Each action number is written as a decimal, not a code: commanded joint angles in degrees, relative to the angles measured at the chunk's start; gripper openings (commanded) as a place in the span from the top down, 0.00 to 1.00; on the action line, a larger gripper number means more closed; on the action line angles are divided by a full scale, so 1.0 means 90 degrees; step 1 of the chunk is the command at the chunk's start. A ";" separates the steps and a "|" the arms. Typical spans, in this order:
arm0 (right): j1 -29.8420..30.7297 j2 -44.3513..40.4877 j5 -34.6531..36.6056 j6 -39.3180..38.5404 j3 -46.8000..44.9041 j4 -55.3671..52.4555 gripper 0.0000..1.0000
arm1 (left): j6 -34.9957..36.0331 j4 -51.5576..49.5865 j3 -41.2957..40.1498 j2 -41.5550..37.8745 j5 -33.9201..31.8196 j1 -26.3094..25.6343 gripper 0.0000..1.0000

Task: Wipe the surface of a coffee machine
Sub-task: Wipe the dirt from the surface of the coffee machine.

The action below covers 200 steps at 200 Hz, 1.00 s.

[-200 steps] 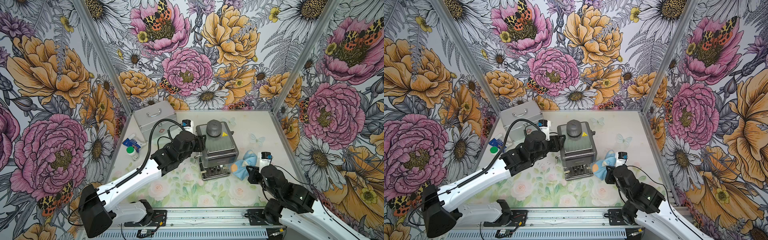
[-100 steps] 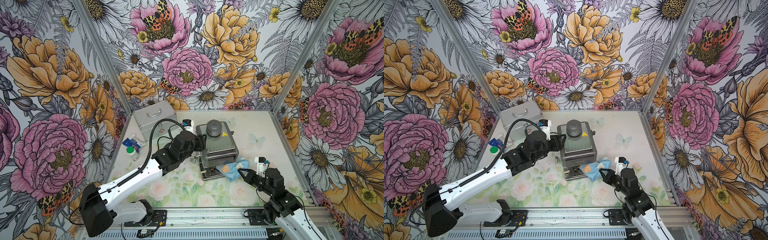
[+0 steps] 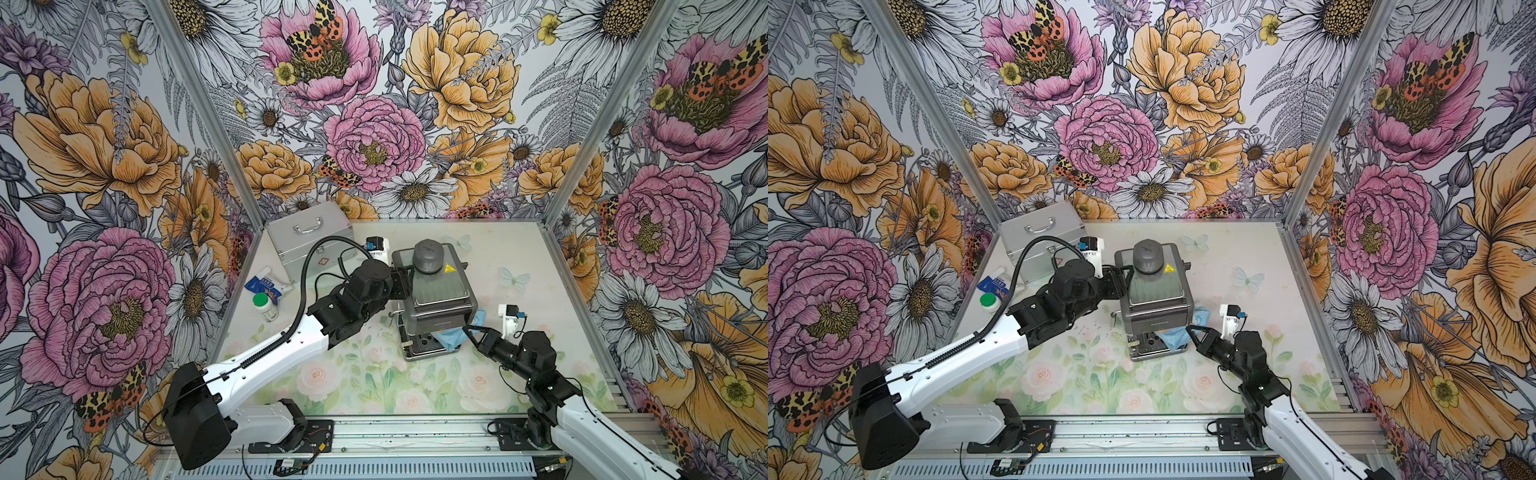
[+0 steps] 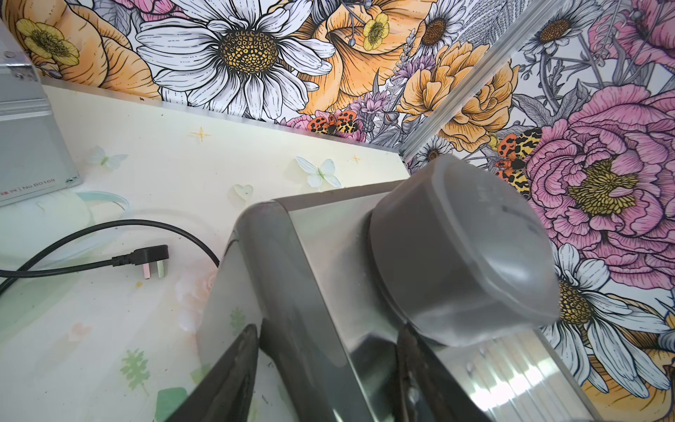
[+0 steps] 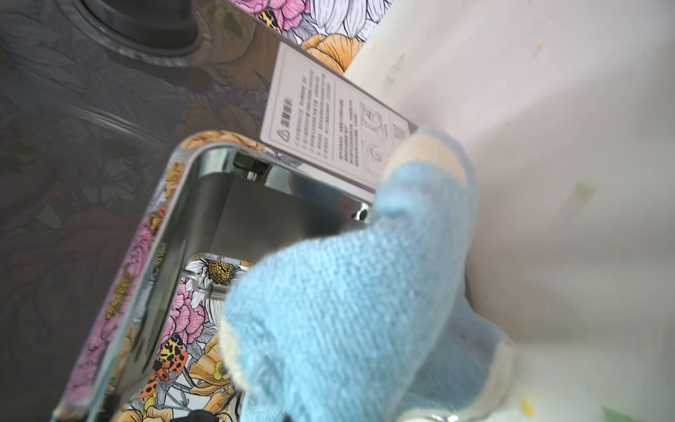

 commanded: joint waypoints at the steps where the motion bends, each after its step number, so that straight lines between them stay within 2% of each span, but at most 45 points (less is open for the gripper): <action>1: 0.0172 0.0900 0.0249 0.0135 -0.0074 0.2042 1.00 | 0.0089 -0.0553 -0.0220 0.0268 0.0205 0.0078 0.40; 29: 0.0449 0.2047 0.0466 0.0250 -0.0080 0.3517 1.00 | 0.0096 -0.0521 -0.0239 0.0266 0.0257 0.0108 0.40; 95: 0.1060 0.3157 0.1160 0.0160 0.0093 0.4610 1.00 | 0.0032 -0.0276 -0.0445 0.0296 0.0334 0.0159 0.43; 135: 0.1325 0.4081 0.1325 0.0130 0.0255 0.5375 1.00 | 0.0006 -0.0028 -0.0673 0.0290 0.0480 0.0195 0.43; 200: 0.1770 0.4670 0.1560 -0.0102 0.0724 0.5428 1.00 | -0.0020 0.0162 -0.0801 0.0382 0.0739 0.0214 0.44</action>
